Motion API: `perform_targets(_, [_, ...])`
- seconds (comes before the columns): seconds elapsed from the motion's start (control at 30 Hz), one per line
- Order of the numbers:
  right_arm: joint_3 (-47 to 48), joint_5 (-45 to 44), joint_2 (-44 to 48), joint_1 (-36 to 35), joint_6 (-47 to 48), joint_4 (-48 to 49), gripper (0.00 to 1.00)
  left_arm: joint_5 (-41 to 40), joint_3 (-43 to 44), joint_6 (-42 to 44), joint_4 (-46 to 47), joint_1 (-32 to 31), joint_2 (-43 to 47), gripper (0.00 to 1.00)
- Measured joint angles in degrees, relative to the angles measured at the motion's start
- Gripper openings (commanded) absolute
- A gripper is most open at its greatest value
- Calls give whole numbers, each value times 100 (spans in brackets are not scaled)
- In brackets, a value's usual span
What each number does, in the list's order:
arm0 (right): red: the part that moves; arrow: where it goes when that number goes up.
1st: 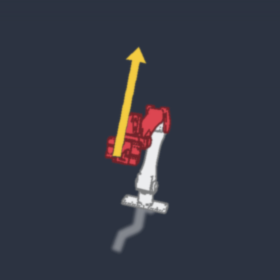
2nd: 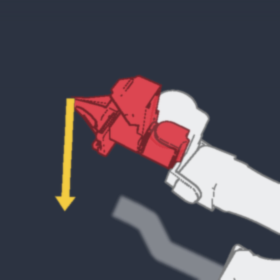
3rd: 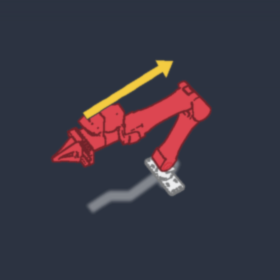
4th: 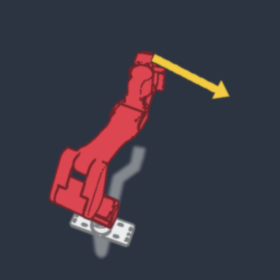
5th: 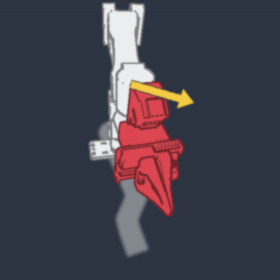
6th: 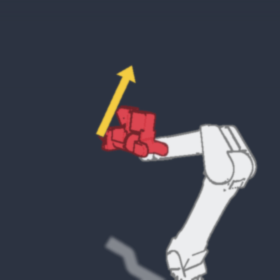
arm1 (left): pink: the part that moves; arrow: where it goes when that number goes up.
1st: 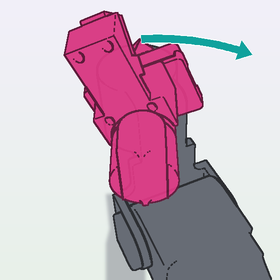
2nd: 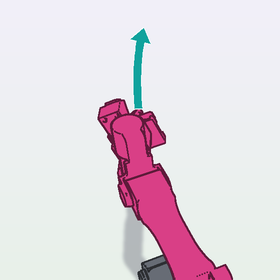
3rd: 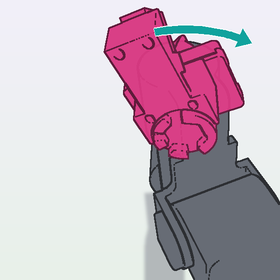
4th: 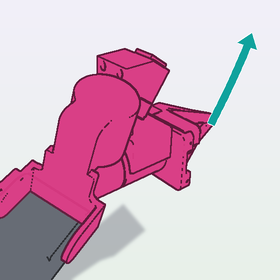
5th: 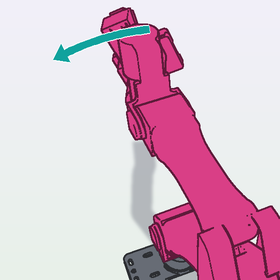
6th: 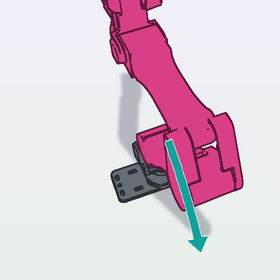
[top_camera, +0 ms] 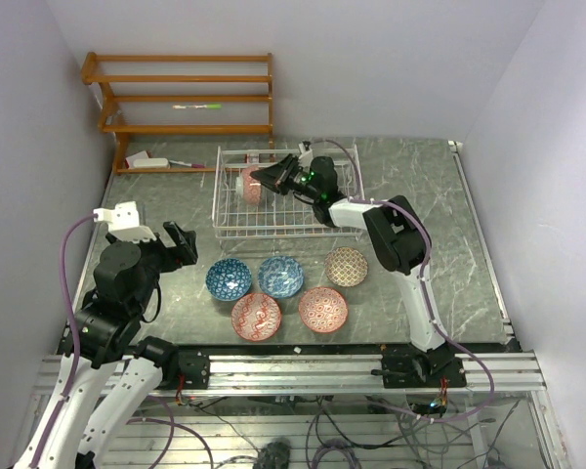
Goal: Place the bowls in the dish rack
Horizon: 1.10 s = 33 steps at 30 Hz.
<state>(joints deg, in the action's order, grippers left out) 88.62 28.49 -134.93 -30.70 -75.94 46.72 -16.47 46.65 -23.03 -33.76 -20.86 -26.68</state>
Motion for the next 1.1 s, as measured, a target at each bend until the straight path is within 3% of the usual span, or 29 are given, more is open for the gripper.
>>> perform_targets(0.2, [-186,-149,144,20,83,-28,13,2,0,0,0,61,-4,98])
perform_targets(0.33, [-282,-284,269,28,251,-258,25,11,0,0,0,96,-33,98])
perform_targets(0.6, [-557,-389,417,81,337,-328,30,24,0,2,0,133,-35,97])
perform_targets(0.77, [-699,-588,564,125,507,-516,43,35,-2,2,2,162,-57,97])
perform_targets(1.03, [-817,-935,839,149,807,-1123,45,96,-2,2,2,223,-81,98])
perform_targets(1.1, [-820,-994,876,149,861,-1226,49,111,-2,2,2,236,-81,98])
